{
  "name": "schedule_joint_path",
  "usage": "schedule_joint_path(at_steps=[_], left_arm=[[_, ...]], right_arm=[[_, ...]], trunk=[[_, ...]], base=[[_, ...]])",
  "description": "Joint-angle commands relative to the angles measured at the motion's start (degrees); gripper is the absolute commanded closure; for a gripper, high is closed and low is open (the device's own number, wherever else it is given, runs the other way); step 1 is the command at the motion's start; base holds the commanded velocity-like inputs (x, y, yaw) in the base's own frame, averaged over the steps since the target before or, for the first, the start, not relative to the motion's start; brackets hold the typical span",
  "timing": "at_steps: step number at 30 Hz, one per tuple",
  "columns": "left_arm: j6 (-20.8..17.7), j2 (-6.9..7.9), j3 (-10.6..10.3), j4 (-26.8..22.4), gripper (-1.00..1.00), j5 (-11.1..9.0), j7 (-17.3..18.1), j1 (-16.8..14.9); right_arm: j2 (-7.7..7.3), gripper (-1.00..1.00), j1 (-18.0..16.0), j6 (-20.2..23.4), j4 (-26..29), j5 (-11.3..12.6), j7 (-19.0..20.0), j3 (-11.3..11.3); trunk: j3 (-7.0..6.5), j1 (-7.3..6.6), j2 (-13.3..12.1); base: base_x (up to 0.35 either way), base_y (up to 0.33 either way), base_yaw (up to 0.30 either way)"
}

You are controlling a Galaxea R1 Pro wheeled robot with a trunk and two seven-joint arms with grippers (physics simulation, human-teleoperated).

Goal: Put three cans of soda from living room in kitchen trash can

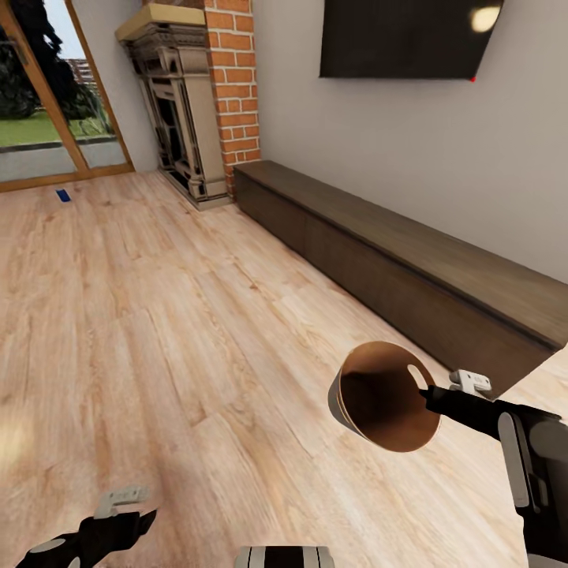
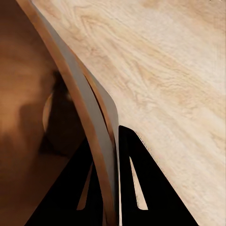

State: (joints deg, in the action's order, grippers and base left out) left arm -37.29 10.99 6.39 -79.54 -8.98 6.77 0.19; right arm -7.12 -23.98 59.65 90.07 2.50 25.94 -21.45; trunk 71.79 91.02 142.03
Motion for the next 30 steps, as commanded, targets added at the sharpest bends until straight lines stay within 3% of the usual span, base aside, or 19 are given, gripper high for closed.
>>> schedule_joint_path(at_steps=[1, 30], left_arm=[[0.1, 0.00, 0.0, 0.0, -1.00, 0.0, 0.0, 0.0], [0.5, 0.00, 0.0, 0.0, -1.00, -0.2, 0.1, 0.0]], right_arm=[[0.01, 1.00, 0.0, 0.3, 0.0, 2.0, 0.3, 0.0], [0.01, 1.00, 0.0, 0.3, 0.0, 2.0, 0.3, 0.2]], trunk=[[-0.04, 0.00, 0.0], [-1.10, 0.00, 0.0]], base=[[0.000, 0.000, 0.262], [0.000, 0.000, 0.262]])
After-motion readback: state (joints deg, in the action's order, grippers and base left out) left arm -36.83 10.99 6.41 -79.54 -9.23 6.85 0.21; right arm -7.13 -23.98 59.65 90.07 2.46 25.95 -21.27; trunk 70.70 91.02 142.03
